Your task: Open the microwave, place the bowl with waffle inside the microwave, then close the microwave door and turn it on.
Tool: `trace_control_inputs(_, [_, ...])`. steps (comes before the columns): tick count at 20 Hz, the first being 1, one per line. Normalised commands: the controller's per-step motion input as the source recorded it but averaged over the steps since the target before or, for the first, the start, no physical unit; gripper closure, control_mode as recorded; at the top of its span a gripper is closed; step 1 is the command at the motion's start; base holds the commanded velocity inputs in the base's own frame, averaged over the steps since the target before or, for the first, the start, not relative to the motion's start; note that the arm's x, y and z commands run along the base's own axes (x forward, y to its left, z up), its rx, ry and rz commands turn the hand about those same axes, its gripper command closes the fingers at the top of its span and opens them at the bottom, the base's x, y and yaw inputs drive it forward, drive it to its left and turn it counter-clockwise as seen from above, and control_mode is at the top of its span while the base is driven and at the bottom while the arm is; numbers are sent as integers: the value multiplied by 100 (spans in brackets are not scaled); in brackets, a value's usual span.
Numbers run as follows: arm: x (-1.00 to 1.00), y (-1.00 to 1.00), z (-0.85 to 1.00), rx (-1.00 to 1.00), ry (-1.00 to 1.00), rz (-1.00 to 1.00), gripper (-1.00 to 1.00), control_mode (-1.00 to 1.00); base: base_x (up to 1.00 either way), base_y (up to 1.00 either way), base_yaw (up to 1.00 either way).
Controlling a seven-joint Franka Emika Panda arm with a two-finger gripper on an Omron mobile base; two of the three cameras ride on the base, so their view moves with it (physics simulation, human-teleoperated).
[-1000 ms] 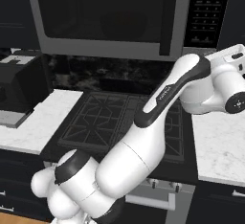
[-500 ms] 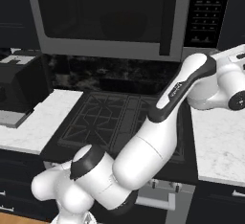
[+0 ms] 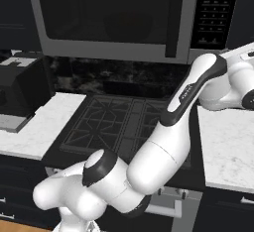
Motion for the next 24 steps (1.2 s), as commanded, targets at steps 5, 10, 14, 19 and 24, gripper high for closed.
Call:
trace_control_inputs(5, [5,7,0,0,0,1,100,-100,0,0,0])
trace_control_inputs(10, [0,24,0,0,0,4,100,-100,0,0,0])
trace_control_inputs(14, [0,18,0,0,0,3,100,-100,0,0,0])
trace_control_inputs(19, [17,5,0,0,0,1,100,-100,0,0,0])
trace_control_inputs(24, [46,0,0,-1,1,0,100,-100,0,0,0])
